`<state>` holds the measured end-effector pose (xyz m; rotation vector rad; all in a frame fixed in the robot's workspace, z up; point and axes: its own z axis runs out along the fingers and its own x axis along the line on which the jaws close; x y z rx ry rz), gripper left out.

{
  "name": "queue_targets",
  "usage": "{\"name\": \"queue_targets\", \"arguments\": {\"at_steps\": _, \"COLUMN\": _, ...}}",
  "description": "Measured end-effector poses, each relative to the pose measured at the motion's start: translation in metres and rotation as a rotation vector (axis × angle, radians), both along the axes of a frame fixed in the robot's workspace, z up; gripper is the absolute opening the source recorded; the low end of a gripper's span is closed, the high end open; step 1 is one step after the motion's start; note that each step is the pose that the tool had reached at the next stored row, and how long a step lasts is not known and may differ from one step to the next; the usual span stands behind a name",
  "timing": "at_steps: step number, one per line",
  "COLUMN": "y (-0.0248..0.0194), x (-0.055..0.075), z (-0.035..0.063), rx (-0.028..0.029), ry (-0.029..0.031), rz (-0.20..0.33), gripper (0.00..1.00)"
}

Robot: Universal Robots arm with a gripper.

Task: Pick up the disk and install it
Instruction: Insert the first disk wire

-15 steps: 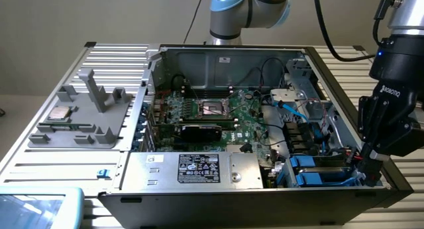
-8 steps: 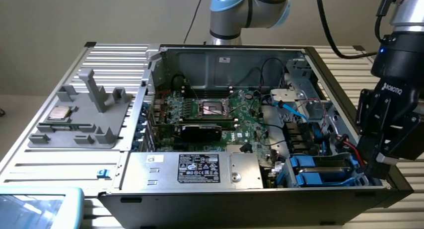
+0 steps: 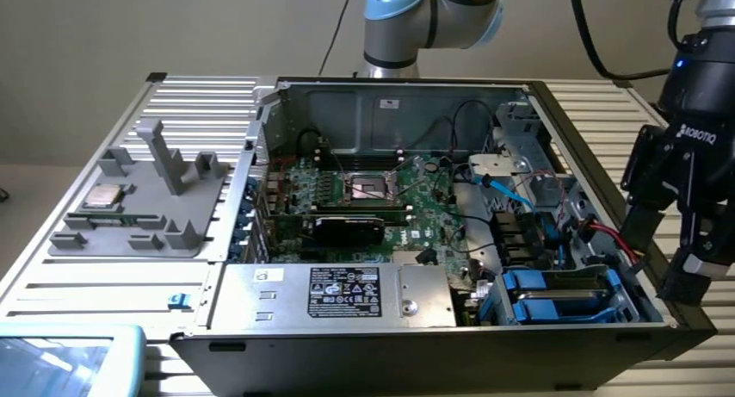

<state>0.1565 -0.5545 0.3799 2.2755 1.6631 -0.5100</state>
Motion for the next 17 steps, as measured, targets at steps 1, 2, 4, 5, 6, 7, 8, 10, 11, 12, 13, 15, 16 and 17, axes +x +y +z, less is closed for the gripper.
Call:
{"name": "queue_targets", "arguments": {"at_steps": 1, "y": -0.0002, "x": 0.000, "z": 0.0012, "rx": 0.0054, "ry": 0.0000, "rz": 0.000, "gripper": 0.82}}
{"name": "queue_targets", "arguments": {"at_steps": 2, "y": -0.0005, "x": 0.000, "z": 0.0022, "rx": 0.0115, "ry": 0.0001, "rz": 0.000, "gripper": 0.82}}
{"name": "queue_targets", "arguments": {"at_steps": 4, "y": -0.0008, "x": 0.000, "z": 0.0033, "rx": 0.0290, "ry": -0.0001, "rz": 0.000, "gripper": 0.94}}
{"name": "queue_targets", "arguments": {"at_steps": 5, "y": -0.0009, "x": 0.000, "z": 0.0039, "rx": 0.0394, "ry": -0.0002, "rz": -0.001, "gripper": 0.98}}
{"name": "queue_targets", "arguments": {"at_steps": 6, "y": -0.0010, "x": 0.000, "z": 0.0043, "rx": 0.0502, "ry": -0.0004, "rz": -0.001, "gripper": 0.99}}
{"name": "queue_targets", "arguments": {"at_steps": 7, "y": -0.0011, "x": 0.000, "z": 0.0047, "rx": 0.0610, "ry": -0.0006, "rz": -0.001, "gripper": 0.99}}
{"name": "queue_targets", "arguments": {"at_steps": 8, "y": -0.0012, "x": 0.000, "z": 0.0051, "rx": 0.0712, "ry": -0.0006, "rz": -0.001, "gripper": 0.99}}
{"name": "queue_targets", "arguments": {"at_steps": 10, "y": -0.0016, "x": 0.000, "z": 0.0065, "rx": 0.0880, "ry": -0.0006, "rz": -0.001, "gripper": 0.99}}
{"name": "queue_targets", "arguments": {"at_steps": 11, "y": -0.0020, "x": 0.000, "z": 0.0074, "rx": 0.0952, "ry": -0.0006, "rz": -0.001, "gripper": 0.99}}
{"name": "queue_targets", "arguments": {"at_steps": 12, "y": -0.0024, "x": 0.000, "z": 0.0084, "rx": 0.1012, "ry": -0.0006, "rz": -0.001, "gripper": 0.99}}
{"name": "queue_targets", "arguments": {"at_steps": 13, "y": -0.0028, "x": 0.000, "z": 0.0102, "rx": 0.1045, "ry": -0.0006, "rz": -0.001, "gripper": 0.99}}
{"name": "queue_targets", "arguments": {"at_steps": 15, "y": -0.0028, "x": 0.000, "z": 0.0120, "rx": 0.1057, "ry": -0.0008, "rz": -0.001, "gripper": 0.99}}
{"name": "queue_targets", "arguments": {"at_steps": 16, "y": -0.0028, "x": 0.000, "z": 0.0129, "rx": 0.1064, "ry": -0.0011, "rz": -0.001, "gripper": 0.99}}
{"name": "queue_targets", "arguments": {"at_steps": 17, "y": -0.0029, "x": 0.000, "z": 0.0143, "rx": 0.1077, "ry": -0.0017, "rz": -0.001, "gripper": 0.99}}
